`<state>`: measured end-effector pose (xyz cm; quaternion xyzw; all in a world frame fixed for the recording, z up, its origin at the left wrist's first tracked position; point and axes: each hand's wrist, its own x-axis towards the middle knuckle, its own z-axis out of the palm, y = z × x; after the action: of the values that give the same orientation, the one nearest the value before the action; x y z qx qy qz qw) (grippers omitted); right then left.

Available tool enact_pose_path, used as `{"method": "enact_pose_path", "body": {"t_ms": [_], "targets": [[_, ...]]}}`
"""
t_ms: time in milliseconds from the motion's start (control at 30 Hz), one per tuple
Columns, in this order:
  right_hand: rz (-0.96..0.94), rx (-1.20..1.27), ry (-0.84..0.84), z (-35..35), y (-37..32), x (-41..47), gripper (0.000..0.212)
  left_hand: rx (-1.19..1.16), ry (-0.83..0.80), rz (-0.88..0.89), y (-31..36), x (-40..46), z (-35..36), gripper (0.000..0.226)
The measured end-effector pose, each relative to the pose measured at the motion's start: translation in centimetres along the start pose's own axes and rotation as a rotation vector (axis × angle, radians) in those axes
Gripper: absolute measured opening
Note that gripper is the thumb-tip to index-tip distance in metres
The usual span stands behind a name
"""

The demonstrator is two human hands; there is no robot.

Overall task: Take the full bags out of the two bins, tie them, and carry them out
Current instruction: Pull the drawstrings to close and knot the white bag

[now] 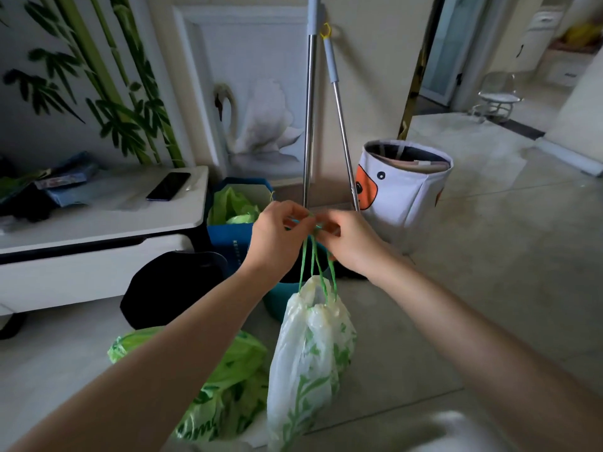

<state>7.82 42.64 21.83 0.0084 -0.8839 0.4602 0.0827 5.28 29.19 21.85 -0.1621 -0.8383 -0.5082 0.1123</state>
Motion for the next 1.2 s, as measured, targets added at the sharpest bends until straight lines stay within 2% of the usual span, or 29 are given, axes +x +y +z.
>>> {"method": "enact_pose_path", "body": {"t_ms": [100,233,300,400,467,633,800,833,933,1067,1133,1200], "targets": [[0.078,0.193,0.000,0.9,0.7,-0.6,0.010,-0.078,-0.043,-0.019,-0.2,-0.6,-0.3,0.002],[0.110,0.375,0.086,1.3,1.1,-0.8,0.010,-0.350,-0.114,-0.226,-1.9,-1.9,-0.5,0.024],[0.050,0.368,0.070,1.0,0.7,-0.5,0.010,-0.278,-0.275,-0.289,-3.7,-2.8,0.2,0.039],[-0.039,0.278,0.107,0.5,0.0,-0.3,0.011,-0.035,-0.501,-0.312,-6.4,-3.9,2.1,0.064],[-0.097,0.163,0.127,0.3,-0.4,-0.4,0.010,0.056,-0.533,-0.318,-7.4,-4.5,3.4,0.074],[-0.111,0.135,0.040,0.1,-1.1,-1.3,0.012,0.060,-0.373,-0.343,-8.6,-5.9,6.5,0.069],[-0.138,0.210,0.015,0.1,-1.5,-1.6,0.012,0.050,-0.320,-0.333,-9.4,-5.8,8.6,0.030],[-0.145,0.245,0.035,0.0,-1.6,-1.6,0.012,0.041,-0.288,-0.356,-9.7,-5.7,8.9,0.027],[-0.160,0.313,0.111,-0.4,-1.6,-1.7,0.012,0.001,-0.217,-0.377,-10.7,-5.8,9.1,0.045],[-0.160,0.303,0.118,0.1,-1.4,-2.4,0.013,0.108,-0.325,-0.380,-12.2,-6.1,8.9,0.054],[-0.136,0.289,0.127,0.0,-1.1,-2.3,0.015,0.162,-0.454,-0.390,-12.3,-6.1,8.6,0.055],[-0.086,0.314,0.182,-0.6,-0.5,-1.8,0.022,0.192,-0.608,-0.376,-11.9,-6.0,7.9,0.044]]}}
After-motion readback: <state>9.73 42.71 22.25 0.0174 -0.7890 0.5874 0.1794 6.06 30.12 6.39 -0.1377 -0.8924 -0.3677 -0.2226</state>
